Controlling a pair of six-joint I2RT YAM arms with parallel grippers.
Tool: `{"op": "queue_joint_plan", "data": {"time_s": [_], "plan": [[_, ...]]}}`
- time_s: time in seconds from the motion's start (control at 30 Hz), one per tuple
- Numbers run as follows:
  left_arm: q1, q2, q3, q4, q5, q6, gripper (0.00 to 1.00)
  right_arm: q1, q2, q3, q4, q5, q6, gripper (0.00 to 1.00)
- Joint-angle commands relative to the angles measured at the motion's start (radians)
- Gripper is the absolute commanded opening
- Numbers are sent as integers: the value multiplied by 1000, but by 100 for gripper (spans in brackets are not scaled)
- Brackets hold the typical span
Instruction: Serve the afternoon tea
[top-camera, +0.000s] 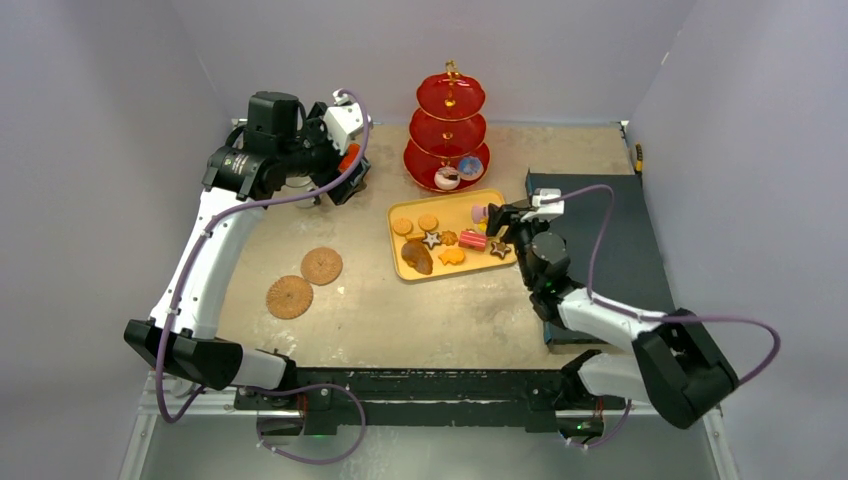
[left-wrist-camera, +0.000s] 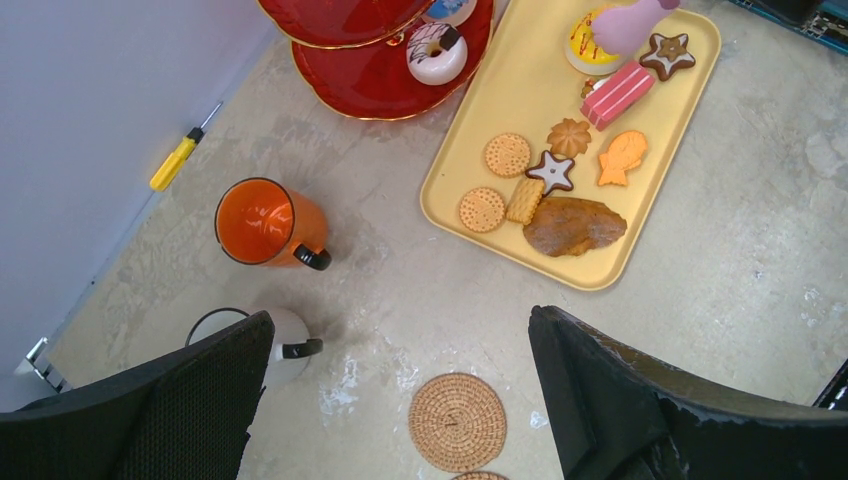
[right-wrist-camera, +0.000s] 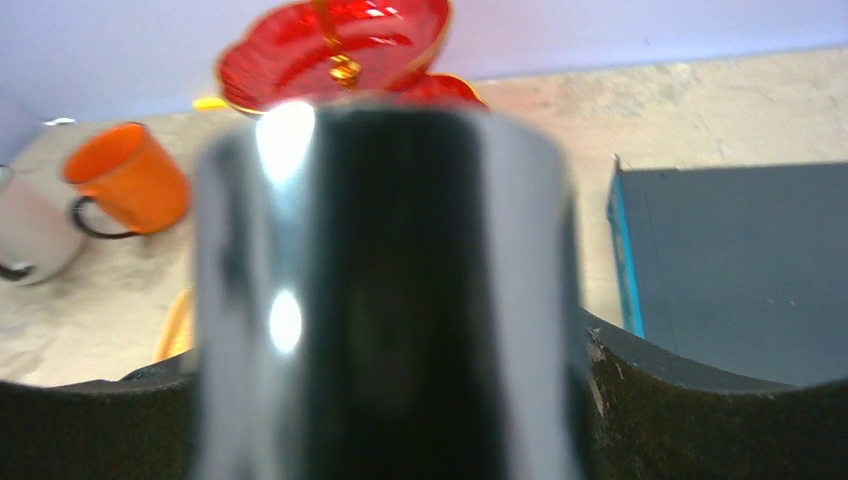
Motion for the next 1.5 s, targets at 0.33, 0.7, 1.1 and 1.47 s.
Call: {"op": "queue_joint_plan", "data": {"time_s": [0.33, 0.7, 1.1, 1.47], "plan": [[-2, -32, 0, 5, 25, -5, 99, 85, -162, -69, -134, -144, 23, 72], [-2, -46, -1, -7, 23, 8, 99, 85, -94, 24, -156, 36, 24, 73], [-2, -56, -10, -14, 19, 25, 99, 48, 159, 130, -48, 148, -3, 73], [-2, -55, -9, -16, 14, 34, 99, 34, 256, 166, 18, 143, -19, 62]]}}
